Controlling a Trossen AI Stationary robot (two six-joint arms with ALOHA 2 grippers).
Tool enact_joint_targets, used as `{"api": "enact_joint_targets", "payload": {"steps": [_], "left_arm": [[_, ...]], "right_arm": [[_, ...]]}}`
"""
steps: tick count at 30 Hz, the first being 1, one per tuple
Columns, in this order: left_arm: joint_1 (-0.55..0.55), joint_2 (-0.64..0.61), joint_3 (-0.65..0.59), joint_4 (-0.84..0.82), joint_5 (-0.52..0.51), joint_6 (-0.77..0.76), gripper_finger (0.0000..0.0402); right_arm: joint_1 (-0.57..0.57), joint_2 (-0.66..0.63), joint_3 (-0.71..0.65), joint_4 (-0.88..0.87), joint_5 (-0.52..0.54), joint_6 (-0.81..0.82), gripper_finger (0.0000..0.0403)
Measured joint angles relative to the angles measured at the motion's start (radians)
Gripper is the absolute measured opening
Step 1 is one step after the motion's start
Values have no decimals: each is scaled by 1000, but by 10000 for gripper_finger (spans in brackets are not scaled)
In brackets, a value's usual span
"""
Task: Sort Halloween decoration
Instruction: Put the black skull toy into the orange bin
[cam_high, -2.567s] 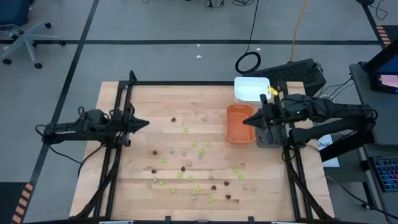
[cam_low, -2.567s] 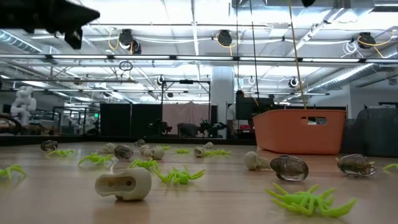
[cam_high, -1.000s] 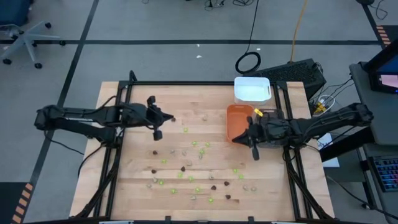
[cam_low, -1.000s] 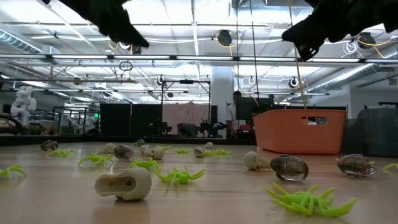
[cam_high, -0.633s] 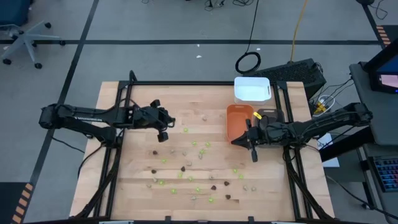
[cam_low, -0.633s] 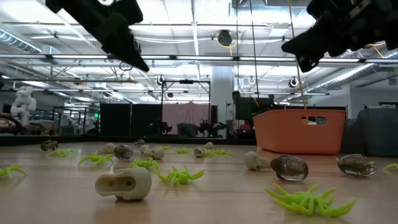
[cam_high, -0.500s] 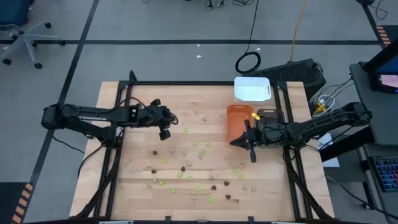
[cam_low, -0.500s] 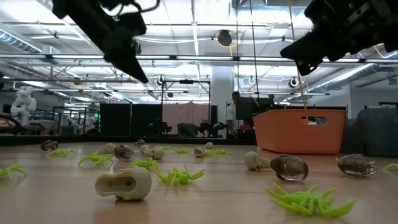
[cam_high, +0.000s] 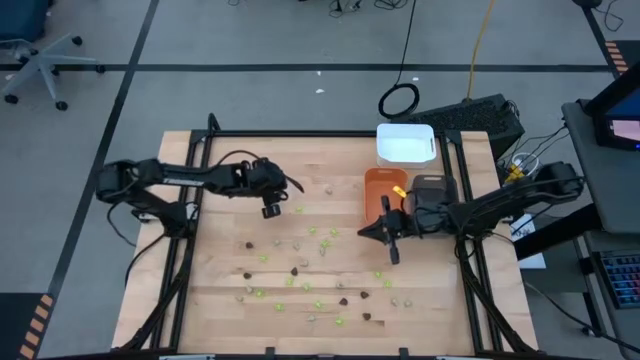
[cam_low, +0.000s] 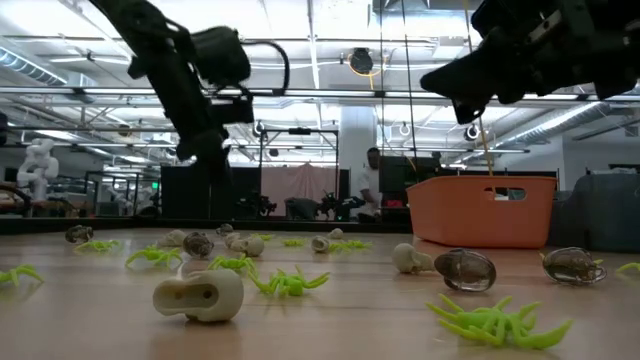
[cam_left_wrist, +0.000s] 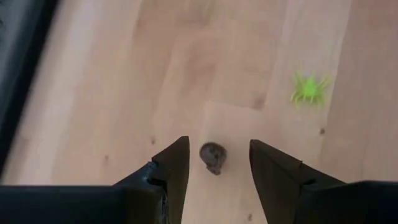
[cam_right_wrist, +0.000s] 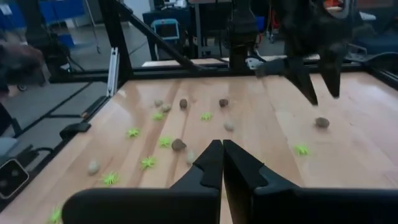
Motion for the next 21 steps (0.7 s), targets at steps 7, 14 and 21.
{"api": "enact_joint_targets", "payload": {"steps": [7,14,21], "left_arm": [[31,86,0,3,35,19,166],[65,151,-1,26,38,46,166],[86,188,2,44,63,45,164]], "right_arm": [[0,90,0,62,0,88,0],[0,132,1,85,1,127,0],[0,133,1,134,1,102,0]]}}
